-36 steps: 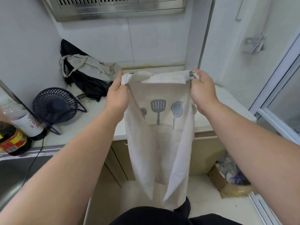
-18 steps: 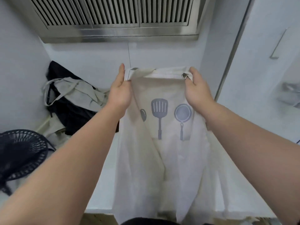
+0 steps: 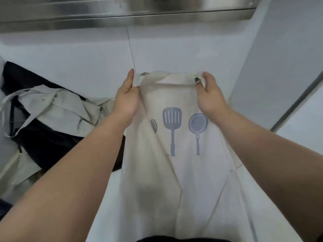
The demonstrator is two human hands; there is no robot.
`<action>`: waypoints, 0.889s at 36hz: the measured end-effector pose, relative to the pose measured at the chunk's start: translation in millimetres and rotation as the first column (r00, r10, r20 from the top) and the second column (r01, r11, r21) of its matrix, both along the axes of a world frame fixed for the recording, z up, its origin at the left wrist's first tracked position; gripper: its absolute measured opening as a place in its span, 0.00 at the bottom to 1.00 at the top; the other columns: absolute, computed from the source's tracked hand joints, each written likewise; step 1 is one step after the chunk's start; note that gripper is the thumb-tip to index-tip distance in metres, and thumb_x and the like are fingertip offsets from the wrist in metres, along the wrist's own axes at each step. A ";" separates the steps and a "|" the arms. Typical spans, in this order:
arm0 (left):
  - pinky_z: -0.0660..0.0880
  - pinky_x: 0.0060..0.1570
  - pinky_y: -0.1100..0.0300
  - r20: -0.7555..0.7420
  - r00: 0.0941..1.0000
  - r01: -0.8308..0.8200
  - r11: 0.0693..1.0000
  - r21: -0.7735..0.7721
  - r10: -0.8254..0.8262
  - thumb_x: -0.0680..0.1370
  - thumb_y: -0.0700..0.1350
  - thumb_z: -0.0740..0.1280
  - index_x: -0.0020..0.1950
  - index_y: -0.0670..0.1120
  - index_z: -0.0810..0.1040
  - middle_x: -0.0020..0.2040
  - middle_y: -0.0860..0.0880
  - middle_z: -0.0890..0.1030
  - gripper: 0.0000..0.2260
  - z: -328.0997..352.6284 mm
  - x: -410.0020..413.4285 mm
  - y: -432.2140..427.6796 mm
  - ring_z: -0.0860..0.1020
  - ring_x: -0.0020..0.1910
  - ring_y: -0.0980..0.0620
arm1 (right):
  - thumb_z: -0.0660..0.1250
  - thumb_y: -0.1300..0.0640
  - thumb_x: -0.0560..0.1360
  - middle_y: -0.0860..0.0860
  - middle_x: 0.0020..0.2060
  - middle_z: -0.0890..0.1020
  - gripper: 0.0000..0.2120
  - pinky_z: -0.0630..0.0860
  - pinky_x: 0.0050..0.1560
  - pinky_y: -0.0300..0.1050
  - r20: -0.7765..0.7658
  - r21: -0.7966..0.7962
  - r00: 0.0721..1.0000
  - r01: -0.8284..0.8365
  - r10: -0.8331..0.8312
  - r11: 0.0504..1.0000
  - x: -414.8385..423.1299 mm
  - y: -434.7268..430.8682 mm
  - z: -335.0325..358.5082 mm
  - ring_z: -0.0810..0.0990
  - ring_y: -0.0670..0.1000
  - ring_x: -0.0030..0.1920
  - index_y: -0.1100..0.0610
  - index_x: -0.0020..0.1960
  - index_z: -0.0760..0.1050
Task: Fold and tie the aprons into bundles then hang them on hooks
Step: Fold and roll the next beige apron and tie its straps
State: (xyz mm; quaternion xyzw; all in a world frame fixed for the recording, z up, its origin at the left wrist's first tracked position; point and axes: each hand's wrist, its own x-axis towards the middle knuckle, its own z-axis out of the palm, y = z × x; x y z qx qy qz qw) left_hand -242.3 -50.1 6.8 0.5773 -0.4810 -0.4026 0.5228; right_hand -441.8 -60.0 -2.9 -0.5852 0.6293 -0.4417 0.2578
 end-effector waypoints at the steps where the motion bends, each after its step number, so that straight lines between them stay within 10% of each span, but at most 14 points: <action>1: 0.65 0.69 0.59 0.010 1.000 0.017 1.000 0.017 -0.018 0.79 0.37 0.57 0.77 0.54 0.59 0.73 0.57 0.66 0.27 -8.7 2.8 -10.3 0.67 0.69 0.58 | 0.52 0.51 0.83 0.53 0.75 0.62 0.24 0.55 0.66 0.35 0.015 0.029 1.000 0.005 -0.005 1.000 0.8 -10.8 -7.0 0.60 0.51 0.74 0.59 0.76 0.55; 9: 0.62 0.47 0.71 0.476 0.804 0.179 0.908 0.379 -0.357 0.81 0.44 0.62 0.76 0.48 0.61 0.66 0.52 0.71 0.24 -115.3 26.8 -43.0 0.70 0.64 0.51 | 0.63 0.53 0.78 0.61 0.70 0.66 0.42 0.67 0.64 0.47 -0.059 0.490 0.998 0.038 -0.010 0.871 8.2 -53.5 -103.8 0.69 0.59 0.68 0.57 0.77 0.36; 15: 0.65 0.66 0.61 0.597 0.642 0.299 0.874 0.383 -0.481 0.79 0.39 0.61 0.69 0.46 0.74 0.69 0.45 0.73 0.18 -177.7 20.2 -16.6 0.71 0.68 0.46 | 0.60 0.59 0.78 0.54 0.63 0.75 0.20 0.69 0.52 0.30 -0.166 0.542 0.980 -0.004 0.111 0.841 21.9 -22.4 -160.6 0.74 0.55 0.63 0.57 0.70 0.68; 18: 0.60 0.70 0.51 0.737 0.383 0.342 0.827 0.446 -0.556 0.79 0.44 0.57 0.71 0.55 0.71 0.74 0.53 0.66 0.20 -197.7 16.0 -2.4 0.60 0.73 0.45 | 0.59 0.64 0.78 0.56 0.56 0.79 0.15 0.68 0.40 0.30 -0.143 0.553 0.970 -0.086 0.196 0.829 31.1 -1.4 -179.8 0.78 0.54 0.54 0.59 0.64 0.74; 23: 0.56 0.62 0.55 0.779 0.236 0.244 0.811 0.531 -0.581 0.81 0.49 0.54 0.75 0.65 0.58 0.70 0.50 0.61 0.23 -210.0 21.6 5.8 0.58 0.69 0.46 | 0.60 0.63 0.78 0.51 0.50 0.75 0.16 0.76 0.57 0.46 -0.011 0.631 0.962 -0.206 0.274 0.748 43.5 16.9 -197.8 0.75 0.50 0.52 0.60 0.64 0.74; 26: 0.59 0.62 0.53 0.836 0.067 0.230 0.823 0.519 -0.545 0.81 0.46 0.56 0.75 0.64 0.56 0.62 0.47 0.64 0.25 -206.8 23.5 5.8 0.62 0.65 0.45 | 0.62 0.63 0.77 0.53 0.55 0.78 0.16 0.71 0.61 0.40 -0.028 0.620 0.947 -0.235 0.320 0.749 49.2 22.6 -198.9 0.76 0.51 0.58 0.61 0.64 0.74; 29: 0.63 0.57 0.52 0.890 0.062 0.223 0.875 0.430 -0.453 0.81 0.46 0.57 0.70 0.56 0.67 0.62 0.47 0.68 0.17 -204.8 28.1 0.3 0.66 0.62 0.45 | 0.66 0.60 0.76 0.51 0.53 0.79 0.18 0.70 0.61 0.39 -0.023 0.632 0.938 -0.255 0.347 0.731 54.5 23.0 -196.6 0.77 0.50 0.59 0.59 0.65 0.74; 32: 0.64 0.44 0.56 0.910 0.263 0.270 0.930 0.250 -0.321 0.81 0.45 0.59 0.61 0.48 0.76 0.57 0.47 0.74 0.11 -203.2 37.2 0.2 0.72 0.56 0.45 | 0.66 0.58 0.76 0.51 0.55 0.80 0.19 0.68 0.55 0.35 0.041 0.649 0.931 -0.301 0.363 0.699 61.7 22.2 -191.6 0.77 0.49 0.58 0.58 0.66 0.73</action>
